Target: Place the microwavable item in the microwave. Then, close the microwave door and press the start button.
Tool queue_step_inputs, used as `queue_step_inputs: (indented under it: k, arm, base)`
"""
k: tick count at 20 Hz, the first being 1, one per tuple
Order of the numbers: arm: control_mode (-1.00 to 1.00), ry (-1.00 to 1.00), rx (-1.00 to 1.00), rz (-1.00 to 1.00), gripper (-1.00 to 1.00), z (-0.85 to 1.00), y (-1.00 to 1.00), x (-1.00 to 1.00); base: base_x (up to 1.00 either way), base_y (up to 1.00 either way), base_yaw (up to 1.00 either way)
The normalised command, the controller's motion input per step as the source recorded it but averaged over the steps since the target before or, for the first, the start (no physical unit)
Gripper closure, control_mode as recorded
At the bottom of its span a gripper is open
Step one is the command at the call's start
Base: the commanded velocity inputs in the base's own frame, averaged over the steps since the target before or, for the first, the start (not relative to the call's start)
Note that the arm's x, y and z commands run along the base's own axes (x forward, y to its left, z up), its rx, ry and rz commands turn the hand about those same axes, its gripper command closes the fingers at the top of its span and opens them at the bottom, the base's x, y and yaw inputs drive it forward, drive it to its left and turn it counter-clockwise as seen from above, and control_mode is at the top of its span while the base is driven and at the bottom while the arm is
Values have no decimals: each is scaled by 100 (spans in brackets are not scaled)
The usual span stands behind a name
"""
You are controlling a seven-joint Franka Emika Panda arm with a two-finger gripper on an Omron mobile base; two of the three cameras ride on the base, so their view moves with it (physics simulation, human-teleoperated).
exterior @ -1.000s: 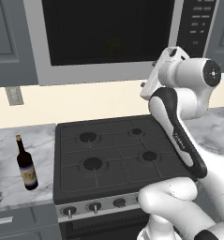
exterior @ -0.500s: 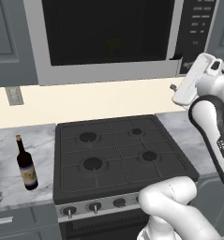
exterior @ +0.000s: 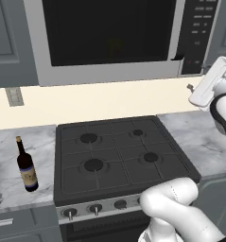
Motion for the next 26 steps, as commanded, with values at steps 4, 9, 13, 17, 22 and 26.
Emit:
queue_step_inputs:
  k: [4,9,13,17,22,26]
  arm:
    - [-100,0,1,0,-100,0,-36,18]
    - [-100,0,0,0,-100,-1,-23,20]
    - [-100,0,0,0,-100,0,-18,24]
    - [-100,0,0,0,-100,-1,-13,27]
    - [-100,6,0,0,-100,-17,-2,38]
    - [-100,10,0,0,-100,-23,0,41]
  base:
    - [0,0,0]
    - [0,0,0]
    - [0,0,0]
    - [0,0,0]
    - [0,0,0]
    - [0,0,0]
